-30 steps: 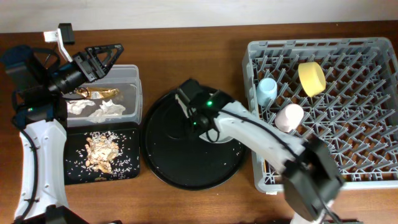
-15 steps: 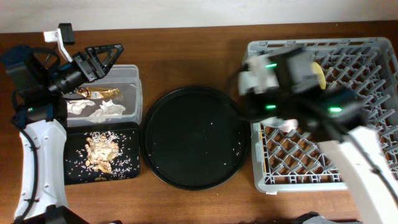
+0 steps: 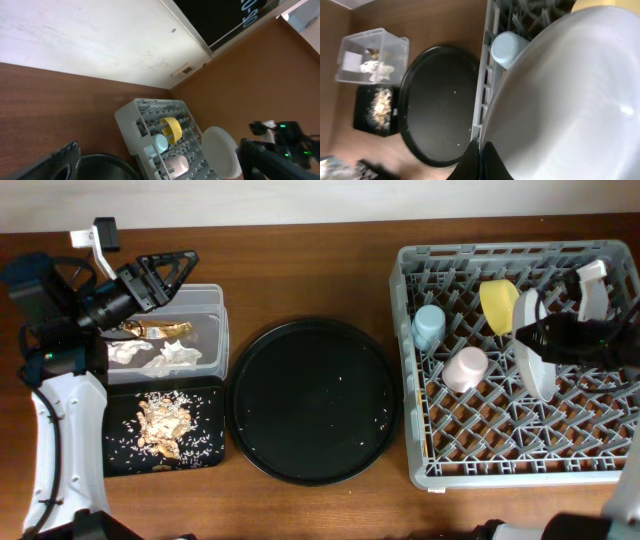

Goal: Sort waste into correct bins and load items into the dishwasher rack
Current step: 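Carry the white plate into the rack and stand it upright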

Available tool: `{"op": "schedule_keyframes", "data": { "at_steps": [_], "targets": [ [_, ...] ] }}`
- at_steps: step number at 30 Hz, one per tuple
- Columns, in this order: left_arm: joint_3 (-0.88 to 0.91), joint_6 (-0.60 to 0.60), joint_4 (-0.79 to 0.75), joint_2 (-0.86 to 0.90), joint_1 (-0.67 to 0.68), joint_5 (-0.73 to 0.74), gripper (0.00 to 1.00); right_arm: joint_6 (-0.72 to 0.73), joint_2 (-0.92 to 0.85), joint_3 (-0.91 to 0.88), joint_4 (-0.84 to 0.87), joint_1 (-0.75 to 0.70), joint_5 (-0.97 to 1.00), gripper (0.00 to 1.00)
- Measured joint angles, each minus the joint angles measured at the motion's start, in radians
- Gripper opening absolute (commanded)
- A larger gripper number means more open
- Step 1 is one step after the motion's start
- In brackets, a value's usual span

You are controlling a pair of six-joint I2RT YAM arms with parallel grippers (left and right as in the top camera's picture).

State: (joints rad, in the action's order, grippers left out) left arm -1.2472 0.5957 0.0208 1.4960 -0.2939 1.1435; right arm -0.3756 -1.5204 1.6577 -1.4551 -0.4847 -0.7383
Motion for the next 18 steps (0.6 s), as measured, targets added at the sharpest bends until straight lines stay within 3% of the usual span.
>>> {"op": "schedule_keyframes", "data": {
  "at_steps": [8,18],
  "targets": [
    [0.000,0.000,0.000,0.000,0.000,0.000,0.99,-0.137,-0.184,0.000,-0.012,-0.033,-0.061,0.04],
    [0.000,0.000,0.000,0.000,0.000,0.000,0.99,-0.156,-0.218,0.000,0.015,-0.043,-0.061,0.04]
  ]
}}
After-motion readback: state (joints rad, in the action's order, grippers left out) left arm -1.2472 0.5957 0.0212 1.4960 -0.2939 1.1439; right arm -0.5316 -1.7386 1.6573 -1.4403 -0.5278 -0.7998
